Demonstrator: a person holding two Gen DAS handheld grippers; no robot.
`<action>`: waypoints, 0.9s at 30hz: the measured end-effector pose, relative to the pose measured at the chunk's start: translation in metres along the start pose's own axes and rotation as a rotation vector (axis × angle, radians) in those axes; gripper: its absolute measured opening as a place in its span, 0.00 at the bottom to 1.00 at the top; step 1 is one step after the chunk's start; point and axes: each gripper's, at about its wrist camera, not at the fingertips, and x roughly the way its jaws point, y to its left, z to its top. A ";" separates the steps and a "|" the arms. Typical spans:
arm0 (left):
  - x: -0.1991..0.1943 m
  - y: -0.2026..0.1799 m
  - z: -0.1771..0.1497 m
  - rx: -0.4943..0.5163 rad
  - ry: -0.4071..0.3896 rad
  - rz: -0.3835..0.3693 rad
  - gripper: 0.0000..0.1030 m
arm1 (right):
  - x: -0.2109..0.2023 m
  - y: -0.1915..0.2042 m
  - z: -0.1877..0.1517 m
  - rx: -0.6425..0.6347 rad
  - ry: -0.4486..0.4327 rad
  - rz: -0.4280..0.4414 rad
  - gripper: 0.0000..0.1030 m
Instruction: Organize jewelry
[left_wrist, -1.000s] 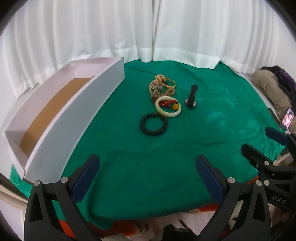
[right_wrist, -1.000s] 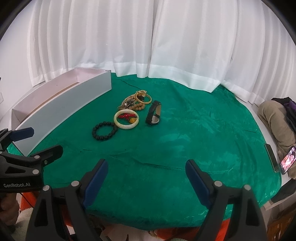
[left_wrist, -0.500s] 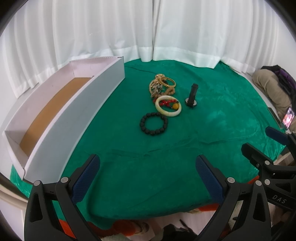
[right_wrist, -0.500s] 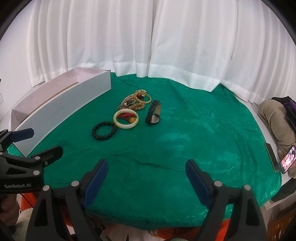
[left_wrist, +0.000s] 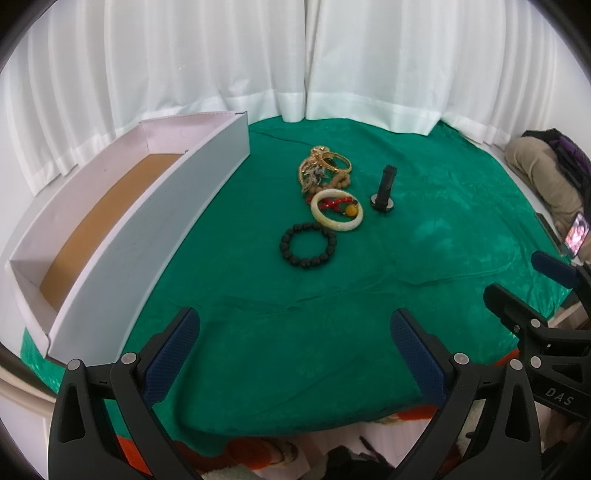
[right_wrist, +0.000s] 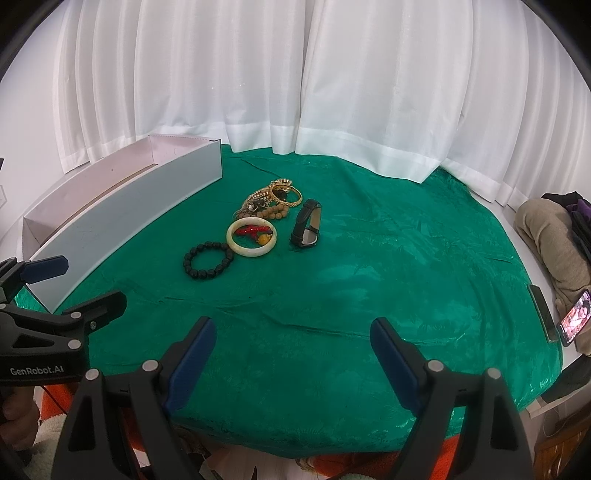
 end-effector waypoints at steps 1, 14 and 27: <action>0.000 0.000 0.001 0.000 0.000 0.000 1.00 | 0.000 0.000 0.000 0.002 0.001 0.001 0.85; 0.004 0.004 -0.001 -0.012 0.019 0.000 1.00 | 0.007 -0.007 -0.003 0.022 0.013 0.001 0.85; 0.068 0.007 0.028 0.040 0.129 -0.132 1.00 | 0.020 -0.011 -0.004 0.038 0.048 0.018 0.85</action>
